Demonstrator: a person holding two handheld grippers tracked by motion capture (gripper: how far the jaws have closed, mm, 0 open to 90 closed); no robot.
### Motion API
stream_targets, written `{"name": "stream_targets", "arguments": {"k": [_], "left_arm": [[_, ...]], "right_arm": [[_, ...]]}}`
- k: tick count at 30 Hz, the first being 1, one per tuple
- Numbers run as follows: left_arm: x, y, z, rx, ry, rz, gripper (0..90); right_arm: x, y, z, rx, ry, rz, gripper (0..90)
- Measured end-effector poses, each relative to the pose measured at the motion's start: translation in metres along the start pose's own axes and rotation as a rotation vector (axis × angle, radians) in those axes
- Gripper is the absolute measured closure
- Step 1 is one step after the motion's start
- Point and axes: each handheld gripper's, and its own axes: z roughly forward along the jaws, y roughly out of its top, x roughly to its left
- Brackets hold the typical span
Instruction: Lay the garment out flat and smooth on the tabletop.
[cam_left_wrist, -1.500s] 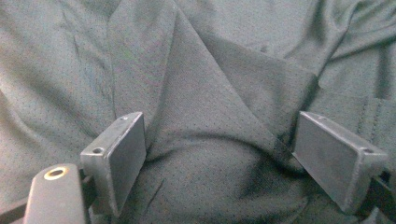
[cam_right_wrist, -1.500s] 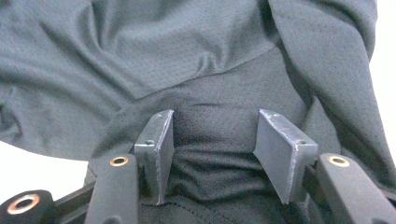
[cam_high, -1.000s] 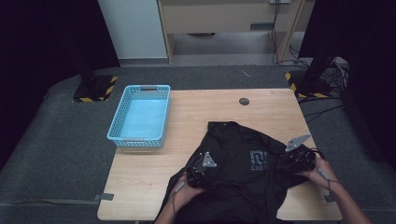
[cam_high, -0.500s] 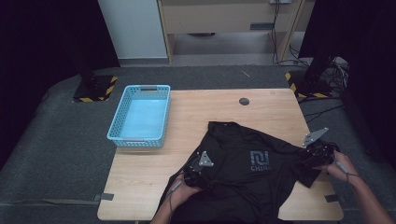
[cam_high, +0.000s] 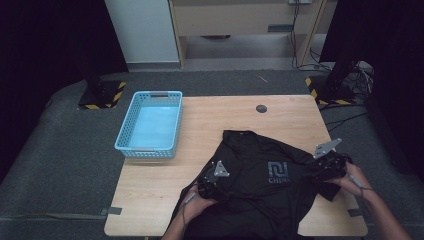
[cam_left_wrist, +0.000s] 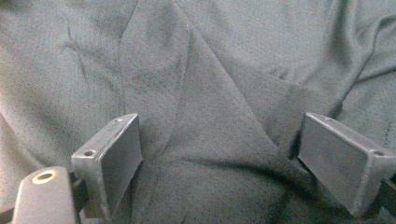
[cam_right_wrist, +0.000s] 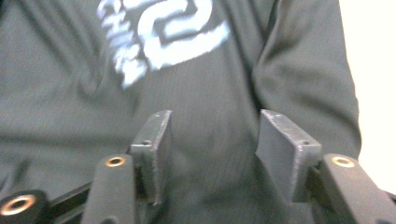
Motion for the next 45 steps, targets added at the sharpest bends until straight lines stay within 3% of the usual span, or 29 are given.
{"name": "stream_targets", "arguments": {"k": [3, 6, 12, 17, 23, 26, 29, 33, 36, 41, 45], "left_arm": [[-0.001, 0.0, 0.001, 0.002, 0.0, 0.004, 13.3], [-0.001, 0.0, 0.001, 0.001, 0.0, 0.008, 13.6], [0.001, 0.0, 0.001, -0.002, -0.004, 0.01, 14.6], [0.001, -0.001, 0.001, -0.005, -0.006, 0.01, 15.4], [0.002, -0.002, 0.0, -0.004, -0.008, 0.019, 16.0], [0.002, -0.002, 0.0, -0.005, -0.01, 0.02, 16.0], [0.003, -0.002, -0.001, -0.008, -0.014, 0.011, 16.5], [0.003, -0.002, -0.004, -0.024, -0.012, 0.007, 16.6], [0.003, 0.001, -0.008, -0.031, -0.008, 0.01, 16.7], [0.0, 0.007, -0.015, -0.06, -0.008, 0.024, 16.9], [-0.003, 0.009, -0.014, -0.055, -0.018, 0.04, 17.1]], "right_arm": [[0.0, 0.014, 0.007, -0.021, -0.065, -0.011, 55.5], [-0.005, 0.02, 0.015, -0.019, -0.116, 0.012, 63.4], [-0.014, 0.026, 0.029, 0.023, -0.15, 0.053, 85.7], [-0.03, 0.032, 0.025, 0.014, -0.232, 0.108, 87.3], [-0.06, 0.041, 0.015, -0.046, -0.349, 0.249, 87.3], [-0.073, 0.04, 0.016, -0.028, -0.361, 0.298, 86.9], [-0.079, 0.038, 0.014, -0.037, -0.333, 0.341, 83.4], [-0.071, 0.034, 0.001, -0.076, -0.332, 0.329, 71.6], [-0.056, 0.027, -0.008, -0.101, -0.313, 0.321, 61.2], [-0.021, 0.012, -0.016, -0.101, -0.237, 0.272, 54.6], [0.011, 0.003, -0.009, -0.084, -0.149, 0.236, 46.3]]}}
